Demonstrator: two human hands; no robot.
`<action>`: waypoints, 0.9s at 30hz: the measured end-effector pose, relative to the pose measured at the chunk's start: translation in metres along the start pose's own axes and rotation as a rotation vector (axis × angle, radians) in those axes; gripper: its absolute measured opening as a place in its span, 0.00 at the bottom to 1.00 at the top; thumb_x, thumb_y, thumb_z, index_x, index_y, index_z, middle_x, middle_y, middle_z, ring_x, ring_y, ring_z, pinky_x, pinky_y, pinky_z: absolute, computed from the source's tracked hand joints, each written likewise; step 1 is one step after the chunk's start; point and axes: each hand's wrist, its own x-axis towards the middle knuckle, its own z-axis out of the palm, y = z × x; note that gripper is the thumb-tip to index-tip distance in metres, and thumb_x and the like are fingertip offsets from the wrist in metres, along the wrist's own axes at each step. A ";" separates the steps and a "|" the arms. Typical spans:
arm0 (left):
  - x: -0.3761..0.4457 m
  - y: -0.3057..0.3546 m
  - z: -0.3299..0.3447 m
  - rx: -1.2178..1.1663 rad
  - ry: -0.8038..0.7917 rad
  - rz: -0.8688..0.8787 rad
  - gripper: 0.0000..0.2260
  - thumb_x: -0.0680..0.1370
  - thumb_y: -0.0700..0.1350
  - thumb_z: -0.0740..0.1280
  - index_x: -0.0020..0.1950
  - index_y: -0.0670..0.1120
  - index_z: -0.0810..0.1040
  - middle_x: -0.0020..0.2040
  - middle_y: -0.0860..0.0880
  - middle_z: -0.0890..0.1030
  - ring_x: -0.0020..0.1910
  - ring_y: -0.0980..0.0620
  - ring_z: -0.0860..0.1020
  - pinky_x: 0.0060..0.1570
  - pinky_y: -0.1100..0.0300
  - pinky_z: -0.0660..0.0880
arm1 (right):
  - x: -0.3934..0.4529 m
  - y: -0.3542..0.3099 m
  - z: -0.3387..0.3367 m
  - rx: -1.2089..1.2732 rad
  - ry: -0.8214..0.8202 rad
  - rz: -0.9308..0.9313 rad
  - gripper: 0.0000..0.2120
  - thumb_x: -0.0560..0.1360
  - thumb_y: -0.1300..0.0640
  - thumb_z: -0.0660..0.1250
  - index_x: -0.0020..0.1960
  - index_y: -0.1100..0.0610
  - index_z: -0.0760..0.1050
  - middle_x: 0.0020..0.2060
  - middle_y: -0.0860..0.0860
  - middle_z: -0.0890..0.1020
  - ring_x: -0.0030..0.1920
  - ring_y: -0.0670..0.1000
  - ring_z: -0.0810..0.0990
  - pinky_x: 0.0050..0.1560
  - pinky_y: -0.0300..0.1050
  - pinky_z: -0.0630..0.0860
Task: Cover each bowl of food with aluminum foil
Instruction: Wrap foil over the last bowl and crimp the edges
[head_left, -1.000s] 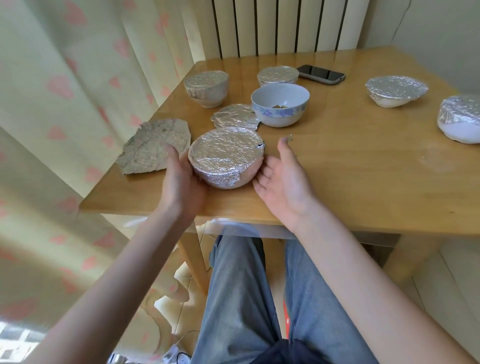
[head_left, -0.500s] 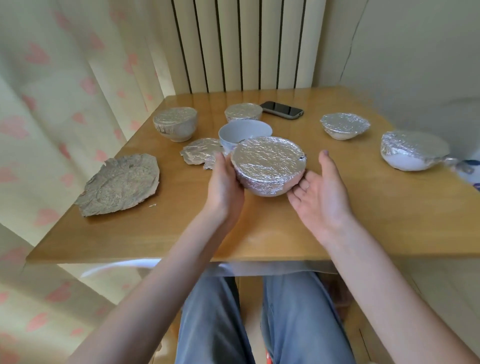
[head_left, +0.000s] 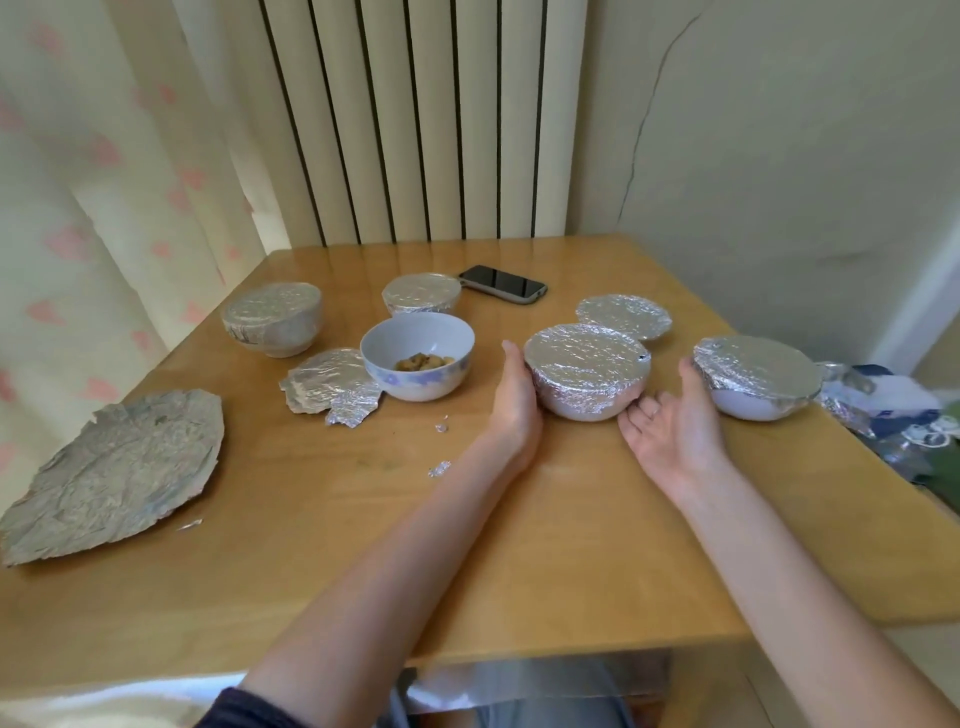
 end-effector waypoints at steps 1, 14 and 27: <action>-0.001 -0.001 0.000 -0.007 0.035 0.019 0.27 0.84 0.59 0.45 0.64 0.44 0.75 0.67 0.45 0.76 0.68 0.49 0.72 0.72 0.55 0.63 | 0.002 0.002 -0.001 0.009 -0.004 0.000 0.36 0.79 0.40 0.55 0.78 0.60 0.47 0.71 0.56 0.69 0.70 0.50 0.68 0.71 0.44 0.61; -0.098 0.015 -0.069 0.823 0.199 0.513 0.09 0.80 0.45 0.61 0.61 0.48 0.69 0.57 0.47 0.71 0.54 0.51 0.71 0.59 0.58 0.69 | -0.063 0.074 0.054 -0.540 -0.093 -0.193 0.14 0.79 0.67 0.56 0.62 0.56 0.69 0.52 0.54 0.79 0.49 0.49 0.79 0.53 0.39 0.77; -0.063 0.083 -0.147 0.868 0.333 0.296 0.26 0.84 0.50 0.53 0.79 0.41 0.54 0.79 0.47 0.58 0.77 0.51 0.56 0.71 0.62 0.50 | 0.029 0.115 0.152 -0.932 0.054 -0.186 0.32 0.80 0.56 0.56 0.78 0.56 0.43 0.75 0.54 0.59 0.69 0.58 0.66 0.57 0.55 0.74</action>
